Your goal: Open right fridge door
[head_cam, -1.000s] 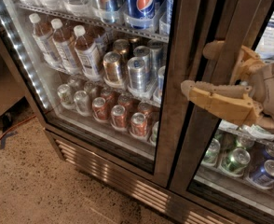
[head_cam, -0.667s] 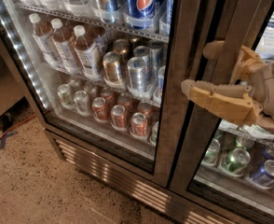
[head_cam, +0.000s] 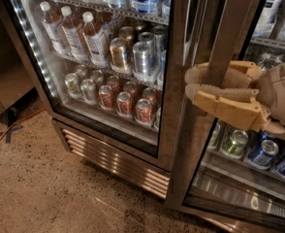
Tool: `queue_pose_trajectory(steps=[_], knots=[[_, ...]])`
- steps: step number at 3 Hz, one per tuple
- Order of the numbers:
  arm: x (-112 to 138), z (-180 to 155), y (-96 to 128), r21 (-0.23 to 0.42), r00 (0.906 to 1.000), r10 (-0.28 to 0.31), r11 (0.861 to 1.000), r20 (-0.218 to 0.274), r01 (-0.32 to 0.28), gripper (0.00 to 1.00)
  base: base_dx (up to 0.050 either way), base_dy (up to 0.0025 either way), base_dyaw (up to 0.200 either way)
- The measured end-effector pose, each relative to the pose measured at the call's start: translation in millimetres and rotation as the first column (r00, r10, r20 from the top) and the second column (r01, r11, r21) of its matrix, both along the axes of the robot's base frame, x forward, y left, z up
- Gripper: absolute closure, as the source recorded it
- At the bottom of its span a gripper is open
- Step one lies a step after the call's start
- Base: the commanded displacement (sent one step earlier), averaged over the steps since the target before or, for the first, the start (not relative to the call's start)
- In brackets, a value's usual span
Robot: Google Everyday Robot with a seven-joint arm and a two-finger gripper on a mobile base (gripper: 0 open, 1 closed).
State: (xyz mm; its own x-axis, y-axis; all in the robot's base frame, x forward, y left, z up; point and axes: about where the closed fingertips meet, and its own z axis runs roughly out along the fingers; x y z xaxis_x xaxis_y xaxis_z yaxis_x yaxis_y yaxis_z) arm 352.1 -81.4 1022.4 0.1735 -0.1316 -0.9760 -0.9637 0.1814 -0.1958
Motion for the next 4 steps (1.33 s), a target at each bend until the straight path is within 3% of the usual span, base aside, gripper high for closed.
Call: queue_pose_trajectory(steps=[2,4], knots=[[0.0,0.0,0.0,0.0,1.0,0.0,1.0,0.0,0.0,1.0,-0.05,-0.00004,0.0],[0.0,0.0,0.0,0.0,1.0,0.0,1.0,0.0,0.0,1.0,0.0,0.00001,-0.193]])
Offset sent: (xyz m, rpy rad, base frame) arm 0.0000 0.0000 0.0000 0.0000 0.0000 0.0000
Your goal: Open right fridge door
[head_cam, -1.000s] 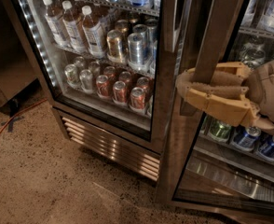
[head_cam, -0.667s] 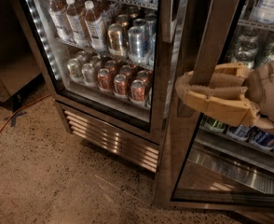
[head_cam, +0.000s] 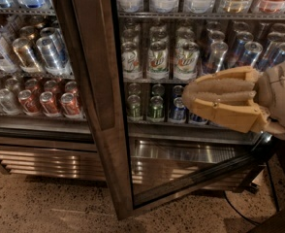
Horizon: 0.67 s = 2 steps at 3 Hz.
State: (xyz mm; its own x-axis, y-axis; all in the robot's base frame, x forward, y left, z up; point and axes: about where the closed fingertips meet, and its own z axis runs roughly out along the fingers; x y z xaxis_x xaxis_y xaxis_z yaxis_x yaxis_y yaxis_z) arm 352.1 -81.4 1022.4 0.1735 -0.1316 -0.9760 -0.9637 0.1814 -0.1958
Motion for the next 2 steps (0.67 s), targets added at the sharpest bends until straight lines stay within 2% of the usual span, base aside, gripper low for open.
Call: queue_pose_trajectory(steps=[2], knots=[[0.0,0.0,0.0,0.0,1.0,0.0,1.0,0.0,0.0,1.0,-0.05,0.0,0.0]])
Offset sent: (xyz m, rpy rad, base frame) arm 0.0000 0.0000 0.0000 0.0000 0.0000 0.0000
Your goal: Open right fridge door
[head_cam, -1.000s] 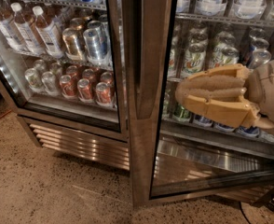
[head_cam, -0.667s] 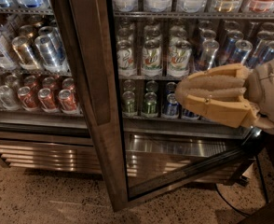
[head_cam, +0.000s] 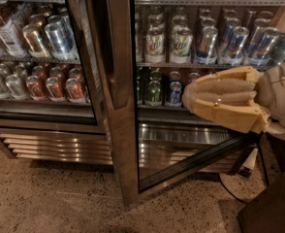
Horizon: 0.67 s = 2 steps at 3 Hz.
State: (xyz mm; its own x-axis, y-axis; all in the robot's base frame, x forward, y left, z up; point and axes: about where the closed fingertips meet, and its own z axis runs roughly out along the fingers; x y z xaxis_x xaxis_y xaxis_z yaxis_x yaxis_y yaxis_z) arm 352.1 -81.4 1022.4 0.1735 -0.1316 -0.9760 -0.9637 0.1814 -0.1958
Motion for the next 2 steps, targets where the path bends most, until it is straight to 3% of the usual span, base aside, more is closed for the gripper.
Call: queue_pose_trajectory(steps=[1,2], knots=[[0.0,0.0,0.0,0.0,1.0,0.0,1.0,0.0,0.0,1.0,0.0,0.0,0.0],[0.2,1.8,1.0,-0.001,1.0,0.0,1.0,0.0,0.0,0.81,0.0,0.0,0.0]])
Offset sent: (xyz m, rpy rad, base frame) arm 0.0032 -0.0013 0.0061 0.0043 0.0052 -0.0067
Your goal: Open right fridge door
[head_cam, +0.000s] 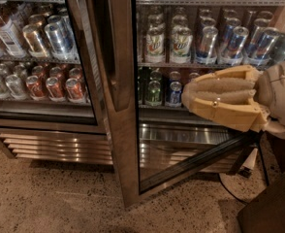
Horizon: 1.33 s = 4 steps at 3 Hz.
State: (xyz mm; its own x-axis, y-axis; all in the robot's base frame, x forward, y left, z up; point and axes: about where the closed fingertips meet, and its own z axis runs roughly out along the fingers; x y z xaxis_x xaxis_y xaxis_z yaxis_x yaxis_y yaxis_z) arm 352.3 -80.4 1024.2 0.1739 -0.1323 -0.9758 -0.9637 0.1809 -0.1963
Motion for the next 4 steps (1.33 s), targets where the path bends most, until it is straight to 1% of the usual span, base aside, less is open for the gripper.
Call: queue_pose_trajectory(steps=[1,2,3,4], knots=[[5,-5,4,0.0,0.9996,-0.001,1.0,-0.03,0.001,0.58,0.0,0.0,0.0],[9,-27,7,-0.001,0.9967,-0.004,1.0,-0.081,0.004,0.35,0.0,0.0,0.0],[3,-59,11,-0.003,0.9902,-0.005,1.0,-0.139,0.004,0.12,0.0,0.0,0.0],[-3,-80,14,-0.016,0.9836,-0.016,1.0,-0.18,0.013,0.0,0.0,0.0,0.0]])
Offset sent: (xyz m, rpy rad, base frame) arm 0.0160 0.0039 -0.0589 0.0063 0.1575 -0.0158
